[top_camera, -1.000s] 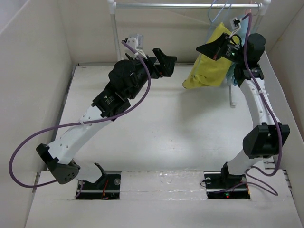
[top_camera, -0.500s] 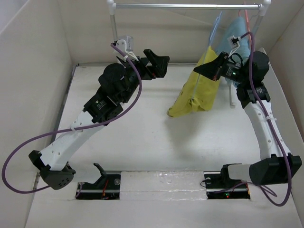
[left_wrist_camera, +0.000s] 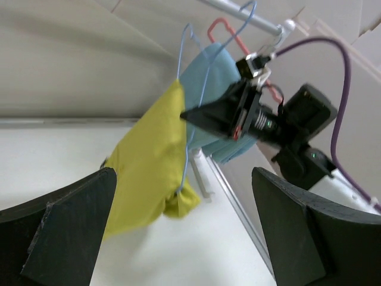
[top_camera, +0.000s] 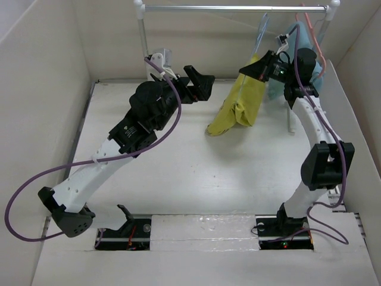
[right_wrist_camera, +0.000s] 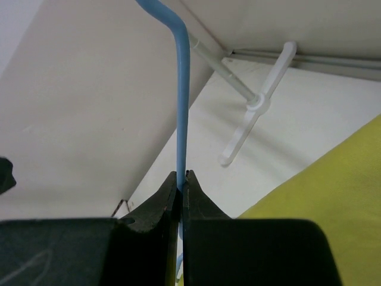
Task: Place the trousers on the hanger
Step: Place the hanger at the clothesline.
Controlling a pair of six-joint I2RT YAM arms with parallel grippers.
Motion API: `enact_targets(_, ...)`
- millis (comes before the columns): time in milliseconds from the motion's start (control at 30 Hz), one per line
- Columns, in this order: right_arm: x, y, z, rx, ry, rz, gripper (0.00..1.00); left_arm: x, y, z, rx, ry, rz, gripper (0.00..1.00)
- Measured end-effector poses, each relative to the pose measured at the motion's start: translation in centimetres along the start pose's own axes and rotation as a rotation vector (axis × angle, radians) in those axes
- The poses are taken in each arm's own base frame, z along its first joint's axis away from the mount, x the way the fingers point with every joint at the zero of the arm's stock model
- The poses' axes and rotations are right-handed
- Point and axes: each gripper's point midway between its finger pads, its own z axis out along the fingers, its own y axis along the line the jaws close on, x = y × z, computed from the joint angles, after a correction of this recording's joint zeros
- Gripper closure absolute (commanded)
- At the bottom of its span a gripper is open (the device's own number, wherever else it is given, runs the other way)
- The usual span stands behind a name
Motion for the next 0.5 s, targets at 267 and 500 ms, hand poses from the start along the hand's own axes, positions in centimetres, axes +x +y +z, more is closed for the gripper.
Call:
enact_targets(267,-5.6,-3.1,1.3,0.004,-0.108,-0.027,1.00,4.0,2.0,0.0,-0.046,0.090,-0.005,0.07)
enact_targets(500,-8.6,-6.5,0.5,0.038,-0.187,0.010,1.00,5.3,2.4,-0.1,-0.055,0.124,-0.014,0.09)
